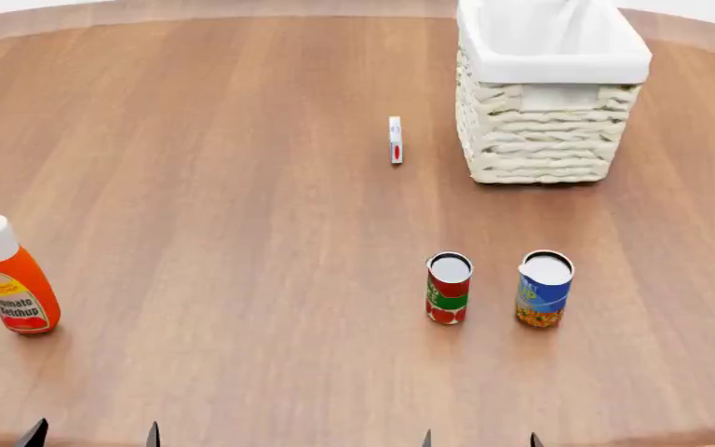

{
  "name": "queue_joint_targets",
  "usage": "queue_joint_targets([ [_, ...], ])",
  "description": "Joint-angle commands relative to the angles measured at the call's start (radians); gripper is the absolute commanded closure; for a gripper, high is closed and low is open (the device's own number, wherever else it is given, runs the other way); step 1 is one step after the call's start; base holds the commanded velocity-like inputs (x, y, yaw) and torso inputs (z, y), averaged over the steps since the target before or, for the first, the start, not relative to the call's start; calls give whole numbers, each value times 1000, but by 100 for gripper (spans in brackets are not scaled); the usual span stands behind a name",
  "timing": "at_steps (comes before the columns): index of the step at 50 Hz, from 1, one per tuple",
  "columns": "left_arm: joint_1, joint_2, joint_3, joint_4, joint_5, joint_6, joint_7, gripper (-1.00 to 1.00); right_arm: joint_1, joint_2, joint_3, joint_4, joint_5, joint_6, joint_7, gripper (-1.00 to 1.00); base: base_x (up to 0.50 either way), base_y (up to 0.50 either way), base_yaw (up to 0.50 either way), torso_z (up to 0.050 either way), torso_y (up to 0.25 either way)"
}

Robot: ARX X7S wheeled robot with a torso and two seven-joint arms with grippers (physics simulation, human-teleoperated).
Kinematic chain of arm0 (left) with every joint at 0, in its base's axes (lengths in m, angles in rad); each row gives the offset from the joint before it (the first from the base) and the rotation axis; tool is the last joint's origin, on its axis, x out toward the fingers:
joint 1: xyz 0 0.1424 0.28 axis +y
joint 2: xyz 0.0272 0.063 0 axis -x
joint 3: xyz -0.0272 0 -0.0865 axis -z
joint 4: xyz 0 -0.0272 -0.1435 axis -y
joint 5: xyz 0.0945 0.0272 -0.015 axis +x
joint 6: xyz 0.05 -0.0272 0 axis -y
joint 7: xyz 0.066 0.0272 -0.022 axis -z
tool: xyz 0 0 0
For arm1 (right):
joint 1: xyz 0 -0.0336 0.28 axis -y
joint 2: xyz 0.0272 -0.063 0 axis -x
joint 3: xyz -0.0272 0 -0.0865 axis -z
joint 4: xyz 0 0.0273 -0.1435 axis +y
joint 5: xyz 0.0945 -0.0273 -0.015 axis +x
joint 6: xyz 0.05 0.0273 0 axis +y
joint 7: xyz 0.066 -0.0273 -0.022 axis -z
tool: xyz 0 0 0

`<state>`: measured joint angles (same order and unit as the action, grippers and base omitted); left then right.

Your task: Pick up the cream cheese box, and put it in the basket.

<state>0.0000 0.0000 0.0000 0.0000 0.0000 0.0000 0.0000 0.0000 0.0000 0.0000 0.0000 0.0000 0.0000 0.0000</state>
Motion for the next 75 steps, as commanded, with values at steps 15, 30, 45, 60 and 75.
queue_joint_targets([
  [15,12,-62,80,6,28,43,-67,-100,0,54,-62,-13,34,-11,84,-100,0,0,0,0,0],
  [30,111,-86,68,342,18,62,-132,-100,-100,102,-109,-455,-27,115,121,-100,0,0,0,0,0],
  [45,197,-113,46,648,-21,0,-168,-100,-159,133,-133,-753,-48,208,140,-100,0,0,0,0,0],
  [60,201,-131,70,629,-7,41,-194,-100,-158,144,-129,-731,-19,172,164,-100,0,0,0,0,0],
  [75,207,-147,90,640,6,38,-215,-100,-156,158,-142,-707,-15,150,182,-100,0,104,0,0,0],
])
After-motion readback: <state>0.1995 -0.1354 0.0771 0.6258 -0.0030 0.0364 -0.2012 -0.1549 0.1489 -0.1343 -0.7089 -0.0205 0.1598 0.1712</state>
